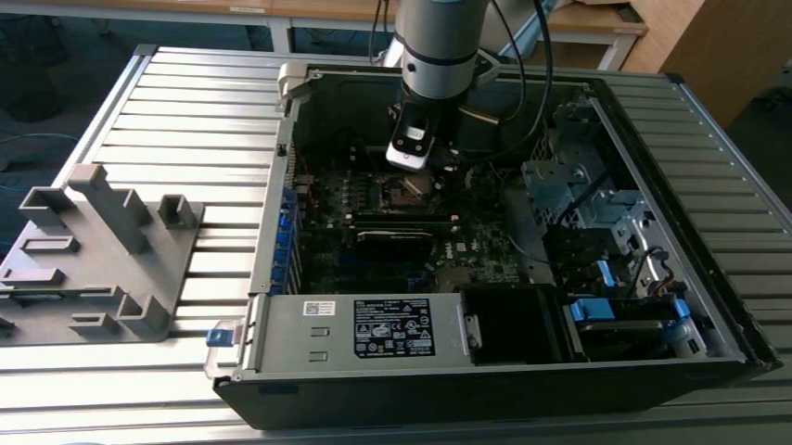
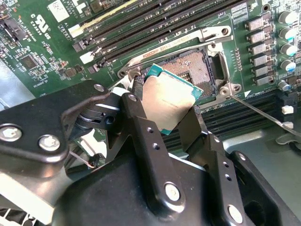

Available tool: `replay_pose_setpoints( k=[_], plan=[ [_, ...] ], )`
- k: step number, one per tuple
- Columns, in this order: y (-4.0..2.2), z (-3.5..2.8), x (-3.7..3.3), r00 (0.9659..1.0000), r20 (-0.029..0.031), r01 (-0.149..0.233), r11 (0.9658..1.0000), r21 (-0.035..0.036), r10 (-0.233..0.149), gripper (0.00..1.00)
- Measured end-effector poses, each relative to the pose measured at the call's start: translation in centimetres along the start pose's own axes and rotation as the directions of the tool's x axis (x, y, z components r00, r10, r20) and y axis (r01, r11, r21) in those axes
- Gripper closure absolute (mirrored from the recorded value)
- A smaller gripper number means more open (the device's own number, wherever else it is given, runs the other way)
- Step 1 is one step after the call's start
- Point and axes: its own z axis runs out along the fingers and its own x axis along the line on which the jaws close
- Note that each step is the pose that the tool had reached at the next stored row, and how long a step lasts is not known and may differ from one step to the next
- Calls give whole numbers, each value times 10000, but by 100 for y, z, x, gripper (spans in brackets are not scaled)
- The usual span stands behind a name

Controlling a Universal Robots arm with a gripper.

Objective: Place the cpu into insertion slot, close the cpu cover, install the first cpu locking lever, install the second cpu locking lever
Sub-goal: 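Place the cpu into insertion slot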

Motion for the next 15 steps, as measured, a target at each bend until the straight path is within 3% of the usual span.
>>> replay_pose_setpoints(
  k=[12, 15],
  plan=[
    [0, 0, 0, 10000, 2, -32, 10000, -1, 32, 46],
    [0, 1, 0, 9998, 16, -193, 9998, -4, 193, 46]
  ],
)
